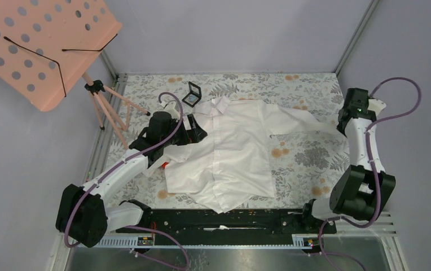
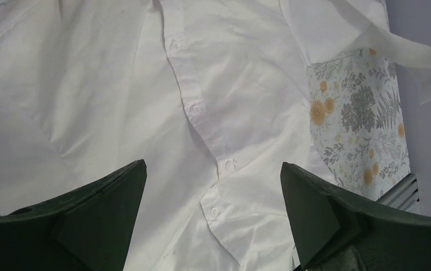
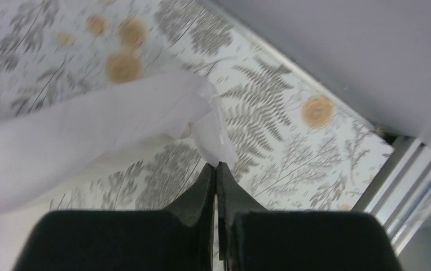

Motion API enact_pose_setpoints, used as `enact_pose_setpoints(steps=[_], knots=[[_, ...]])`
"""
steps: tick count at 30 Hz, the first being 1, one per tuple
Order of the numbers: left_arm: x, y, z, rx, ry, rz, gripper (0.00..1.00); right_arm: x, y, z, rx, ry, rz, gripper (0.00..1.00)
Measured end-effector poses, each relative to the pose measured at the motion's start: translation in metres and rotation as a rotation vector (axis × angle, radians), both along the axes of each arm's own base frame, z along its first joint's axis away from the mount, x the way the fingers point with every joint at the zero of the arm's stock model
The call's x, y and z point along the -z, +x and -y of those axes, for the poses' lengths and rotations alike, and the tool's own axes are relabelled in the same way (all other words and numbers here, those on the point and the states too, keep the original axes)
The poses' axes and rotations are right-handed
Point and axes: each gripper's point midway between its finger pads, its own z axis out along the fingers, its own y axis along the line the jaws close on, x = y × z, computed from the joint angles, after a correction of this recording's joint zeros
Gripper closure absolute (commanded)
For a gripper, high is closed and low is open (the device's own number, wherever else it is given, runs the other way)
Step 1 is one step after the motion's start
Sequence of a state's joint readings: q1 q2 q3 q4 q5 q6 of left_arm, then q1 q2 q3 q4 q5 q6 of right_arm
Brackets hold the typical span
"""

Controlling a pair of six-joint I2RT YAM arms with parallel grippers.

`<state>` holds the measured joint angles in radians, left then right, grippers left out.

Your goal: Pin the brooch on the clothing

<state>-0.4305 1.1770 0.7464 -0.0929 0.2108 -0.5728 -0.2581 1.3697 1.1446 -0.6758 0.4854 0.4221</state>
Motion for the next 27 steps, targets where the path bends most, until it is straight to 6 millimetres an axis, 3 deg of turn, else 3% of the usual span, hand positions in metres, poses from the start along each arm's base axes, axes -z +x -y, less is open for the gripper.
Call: enact_pose_setpoints(steps=[3,7,8,13,16,22,24,27], knots=[[0.001,0.000,-0.004,-0.018,-0.009,-0.008,0.03,-0.002,0.000,0.036,0.098,-0.036,-0.020,1.00],[0.000,0.000,-0.007,-0.032,-0.021,-0.014,0.03,0.001,0.010,0.061,0.129,-0.069,-0.072,0.99],[0.000,0.000,-0.007,-0.034,-0.022,-0.015,0.03,0.001,0.015,0.066,0.127,-0.078,-0.084,0.91],[0.002,0.001,-0.010,-0.048,-0.015,-0.023,0.03,-0.002,0.040,0.083,0.114,-0.114,-0.117,0.29],[0.009,0.001,-0.018,-0.077,0.013,-0.042,0.02,-0.002,0.040,0.084,0.112,-0.121,-0.126,0.13],[0.022,0.010,-0.051,-0.200,0.058,-0.085,0.01,-0.021,0.035,0.068,0.053,-0.093,-0.062,0.08],[0.025,0.012,-0.058,-0.233,0.064,-0.093,0.01,-0.031,0.033,0.048,-0.005,-0.058,-0.006,0.08],[0.032,0.010,-0.061,-0.254,0.064,-0.110,0.01,-0.040,0.034,-0.008,-0.172,0.045,0.095,0.09]])
